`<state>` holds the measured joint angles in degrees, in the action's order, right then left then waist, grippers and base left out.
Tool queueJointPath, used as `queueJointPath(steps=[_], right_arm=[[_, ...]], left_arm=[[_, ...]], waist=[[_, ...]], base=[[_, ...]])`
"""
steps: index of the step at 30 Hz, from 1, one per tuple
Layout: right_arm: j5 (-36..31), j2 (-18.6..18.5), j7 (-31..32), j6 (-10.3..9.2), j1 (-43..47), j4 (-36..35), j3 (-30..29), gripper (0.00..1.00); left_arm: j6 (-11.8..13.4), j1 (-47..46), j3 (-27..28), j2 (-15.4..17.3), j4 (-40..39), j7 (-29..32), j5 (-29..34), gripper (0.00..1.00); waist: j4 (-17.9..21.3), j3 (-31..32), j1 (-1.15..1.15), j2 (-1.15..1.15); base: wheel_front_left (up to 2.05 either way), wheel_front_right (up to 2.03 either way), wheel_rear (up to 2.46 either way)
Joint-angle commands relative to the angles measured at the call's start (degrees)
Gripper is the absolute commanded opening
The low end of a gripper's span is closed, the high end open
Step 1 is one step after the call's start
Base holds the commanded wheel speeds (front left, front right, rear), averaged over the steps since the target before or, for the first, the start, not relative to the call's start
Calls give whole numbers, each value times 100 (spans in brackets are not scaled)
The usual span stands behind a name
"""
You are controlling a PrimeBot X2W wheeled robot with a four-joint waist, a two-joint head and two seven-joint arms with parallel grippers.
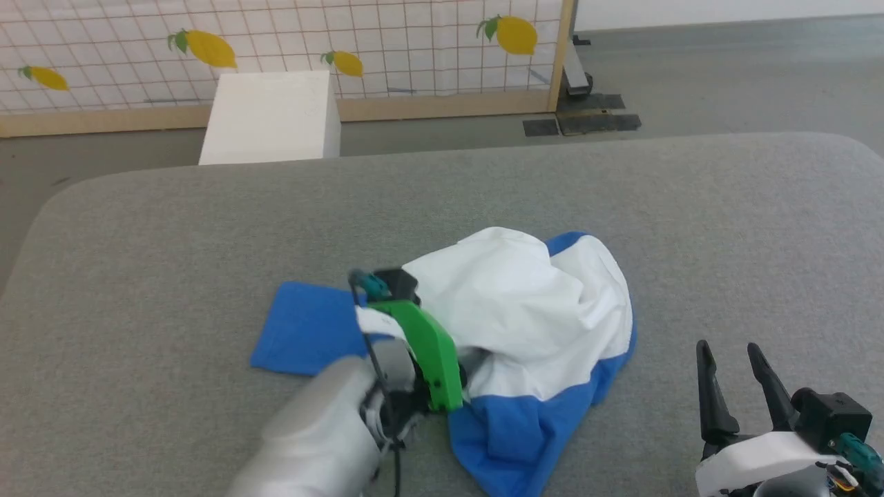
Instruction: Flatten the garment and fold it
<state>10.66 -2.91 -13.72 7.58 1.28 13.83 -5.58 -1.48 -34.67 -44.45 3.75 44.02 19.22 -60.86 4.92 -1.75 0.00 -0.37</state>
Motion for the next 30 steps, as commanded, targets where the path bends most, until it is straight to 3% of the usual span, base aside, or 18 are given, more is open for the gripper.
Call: queueJointPath(steps=[1,8,16,19,23,30], right_arm=[[33,3,-46,-9,59,17,5,100],[39,3,-68,-9,203,52,-47,100],[46,3,-76,-9,230,-50,-144,100],[36,3,-79,-9,257,-130,-215,100],[-2,3,-58,-9,324,-228,-287,100],[-89,3,49,-9,387,-371,-360,100]], left_arm=[[-49,-163,154,145,-177,18,-149,100],[-30,-237,1160,703,-1311,-525,-689,100],[347,355,2169,1484,-2313,-2325,-337,100],[575,748,2322,1873,-2638,-2956,118,100],[935,1292,2312,2314,-3055,-3323,953,100],[1236,2101,2076,2562,-3504,-3414,2065,100]], waist=[[-148,143,0,37],[-440,461,0,37],[-594,699,0,37],[-611,759,0,37],[-625,799,0,37],[-590,718,0,37]], base=[[0,0,0],[0,0,0],[0,0,0],[0,0,0],[0,0,0],[0,0,0]])
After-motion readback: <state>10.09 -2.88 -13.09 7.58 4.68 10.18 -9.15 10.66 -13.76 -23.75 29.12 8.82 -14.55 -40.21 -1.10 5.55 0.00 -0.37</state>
